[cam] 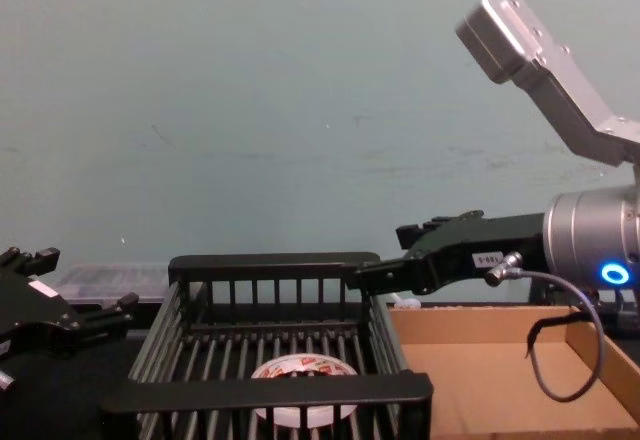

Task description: Pick up the white tape and place it into the black box , Pick up the silver tape and place it into the brown box.

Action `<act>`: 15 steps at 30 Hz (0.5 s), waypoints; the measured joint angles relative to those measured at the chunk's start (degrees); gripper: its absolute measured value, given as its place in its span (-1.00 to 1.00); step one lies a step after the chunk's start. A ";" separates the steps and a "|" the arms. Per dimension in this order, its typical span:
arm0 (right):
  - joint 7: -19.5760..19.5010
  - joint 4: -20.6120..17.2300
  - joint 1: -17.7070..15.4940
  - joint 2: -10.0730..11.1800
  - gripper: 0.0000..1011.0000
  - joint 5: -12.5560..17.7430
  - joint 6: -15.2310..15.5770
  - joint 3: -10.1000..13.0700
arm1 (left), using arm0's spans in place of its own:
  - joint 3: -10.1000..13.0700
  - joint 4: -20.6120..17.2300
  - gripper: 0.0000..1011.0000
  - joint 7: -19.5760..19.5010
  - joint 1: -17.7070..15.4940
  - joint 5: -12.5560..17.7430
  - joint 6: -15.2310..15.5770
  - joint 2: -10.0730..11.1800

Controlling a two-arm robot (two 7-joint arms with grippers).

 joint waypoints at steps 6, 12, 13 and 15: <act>0.00 0.00 0.00 0.00 0.98 0.00 0.00 0.00 | 0.00 0.00 0.98 0.00 0.00 0.00 0.00 0.00; -0.52 -2.19 -1.33 0.72 0.98 -0.03 0.73 0.86 | 0.00 0.00 0.98 0.00 0.00 0.00 0.00 0.00; -0.58 -2.52 -1.55 0.84 0.98 0.08 0.96 1.06 | 0.00 0.00 0.98 0.00 0.00 0.00 0.00 0.00; -0.69 -3.47 -2.17 1.18 0.98 0.41 1.40 1.57 | 0.00 0.00 0.98 0.00 0.00 0.00 0.00 0.00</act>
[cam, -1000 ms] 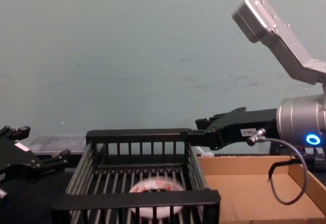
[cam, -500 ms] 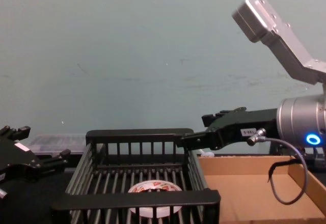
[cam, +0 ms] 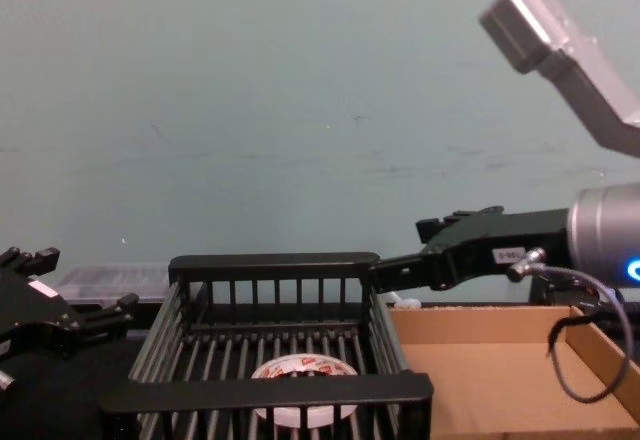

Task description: Pick up the white tape and place it into the black box , Pick up the silver tape and place it into the brown box.

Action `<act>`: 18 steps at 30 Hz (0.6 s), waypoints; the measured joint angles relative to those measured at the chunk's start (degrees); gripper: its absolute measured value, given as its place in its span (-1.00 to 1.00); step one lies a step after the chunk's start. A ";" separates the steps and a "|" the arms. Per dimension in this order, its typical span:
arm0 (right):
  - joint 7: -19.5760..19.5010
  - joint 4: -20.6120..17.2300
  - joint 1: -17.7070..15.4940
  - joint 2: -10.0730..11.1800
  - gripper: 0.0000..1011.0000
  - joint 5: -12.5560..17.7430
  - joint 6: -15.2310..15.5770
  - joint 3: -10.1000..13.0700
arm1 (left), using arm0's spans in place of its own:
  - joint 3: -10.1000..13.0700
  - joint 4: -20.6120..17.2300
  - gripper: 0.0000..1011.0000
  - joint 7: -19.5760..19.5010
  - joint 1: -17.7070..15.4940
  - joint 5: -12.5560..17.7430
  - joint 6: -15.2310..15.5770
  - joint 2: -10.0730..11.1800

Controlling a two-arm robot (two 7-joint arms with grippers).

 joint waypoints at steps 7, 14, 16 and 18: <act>0.04 -5.57 -3.65 2.84 0.98 2.17 2.23 2.33 | 0.00 0.00 0.98 0.00 0.00 0.00 0.00 0.00; 0.78 -12.06 -8.79 7.31 0.98 4.65 3.76 4.28 | 0.00 0.00 0.98 0.00 0.00 0.00 0.00 0.00; 0.96 -13.31 -9.90 8.29 0.98 5.18 3.94 4.55 | 0.00 0.00 0.98 0.00 0.00 0.00 0.00 0.00; 1.40 -15.36 -11.78 9.92 0.98 6.00 4.10 4.86 | 0.00 0.00 0.98 0.00 0.00 0.00 0.00 0.00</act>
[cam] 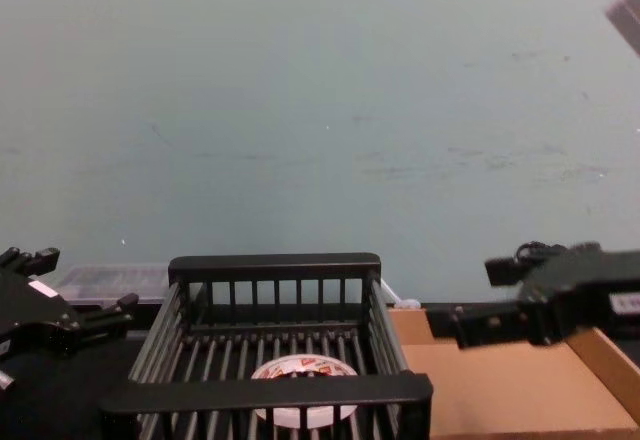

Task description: Pick up the white tape and place it into the black box , Pick up the silver tape and place it into the brown box.

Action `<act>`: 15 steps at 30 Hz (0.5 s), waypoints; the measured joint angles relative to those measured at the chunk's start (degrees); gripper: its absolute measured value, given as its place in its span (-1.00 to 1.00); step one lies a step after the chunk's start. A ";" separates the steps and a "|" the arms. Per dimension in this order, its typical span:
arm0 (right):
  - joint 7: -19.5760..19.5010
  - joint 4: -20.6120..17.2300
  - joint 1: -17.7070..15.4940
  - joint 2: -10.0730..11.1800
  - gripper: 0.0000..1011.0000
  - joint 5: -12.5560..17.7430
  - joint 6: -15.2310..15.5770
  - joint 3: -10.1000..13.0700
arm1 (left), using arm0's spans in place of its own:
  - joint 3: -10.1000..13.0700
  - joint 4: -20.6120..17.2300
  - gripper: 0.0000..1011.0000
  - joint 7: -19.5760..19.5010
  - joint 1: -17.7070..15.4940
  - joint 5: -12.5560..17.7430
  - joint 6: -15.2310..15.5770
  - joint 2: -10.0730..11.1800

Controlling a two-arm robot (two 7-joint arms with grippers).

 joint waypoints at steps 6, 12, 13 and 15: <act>1.28 -4.21 -3.92 3.95 0.98 1.48 0.05 -0.04 | 0.00 0.00 0.98 0.00 0.00 0.00 0.00 0.00; 2.18 -6.31 -5.82 6.25 0.98 2.22 -0.05 -1.16 | 0.00 0.00 0.98 0.00 0.00 0.00 0.00 0.00; 2.30 -6.68 -6.18 6.67 0.98 2.40 -0.04 -1.56 | 0.00 0.00 0.98 0.00 0.00 0.00 0.00 0.00; 2.52 -7.07 -6.62 7.23 0.98 2.63 0.09 -2.14 | 0.00 0.00 0.98 0.00 0.00 0.00 0.00 0.00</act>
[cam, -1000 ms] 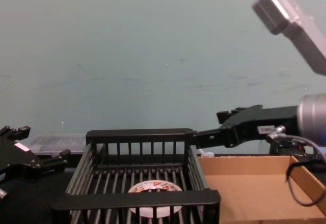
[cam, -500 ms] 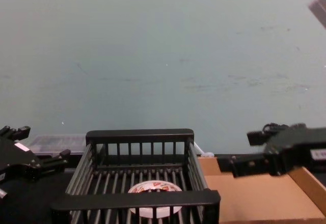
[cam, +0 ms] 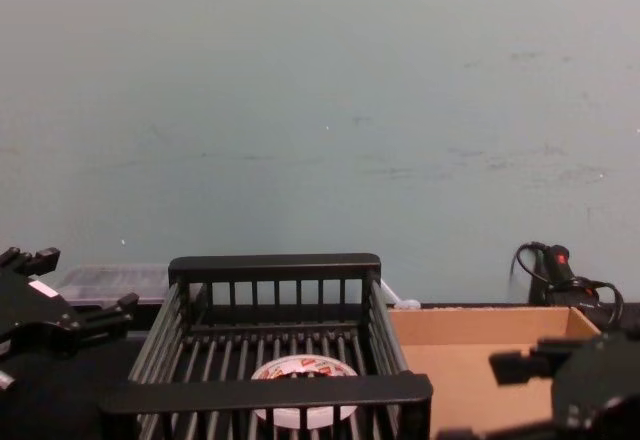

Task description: Pick up the white tape and place it into the black box , Pick up the silver tape and place it into the brown box.

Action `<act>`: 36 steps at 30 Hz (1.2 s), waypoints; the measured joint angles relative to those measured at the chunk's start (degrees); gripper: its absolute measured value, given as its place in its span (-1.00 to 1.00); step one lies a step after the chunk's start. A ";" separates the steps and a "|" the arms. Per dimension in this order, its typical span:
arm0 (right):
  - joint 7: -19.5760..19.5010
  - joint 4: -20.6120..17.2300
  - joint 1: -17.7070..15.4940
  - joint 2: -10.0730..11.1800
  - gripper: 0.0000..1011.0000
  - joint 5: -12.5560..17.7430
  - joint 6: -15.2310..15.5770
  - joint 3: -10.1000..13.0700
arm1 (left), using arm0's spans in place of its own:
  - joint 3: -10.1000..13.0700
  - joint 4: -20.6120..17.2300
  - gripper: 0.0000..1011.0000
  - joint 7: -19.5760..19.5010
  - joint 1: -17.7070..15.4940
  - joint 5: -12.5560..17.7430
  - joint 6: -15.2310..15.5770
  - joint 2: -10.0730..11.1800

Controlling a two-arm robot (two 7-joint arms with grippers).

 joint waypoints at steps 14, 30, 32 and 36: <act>0.19 0.47 -0.40 1.17 0.98 0.22 1.06 -3.39 | 0.00 0.00 0.98 0.00 0.00 0.00 0.00 0.00; 0.43 3.78 1.37 -0.05 0.98 -1.28 1.97 -6.10 | 0.00 0.00 0.98 0.00 0.00 0.00 0.00 0.00; 0.47 4.19 1.57 -0.32 0.98 -1.33 2.05 -6.28 | 0.00 0.00 0.98 0.00 0.00 0.00 0.00 0.00; 0.46 4.85 1.99 -0.84 0.98 -1.42 2.44 -6.54 | 0.00 0.00 0.98 0.00 0.00 0.00 0.00 0.00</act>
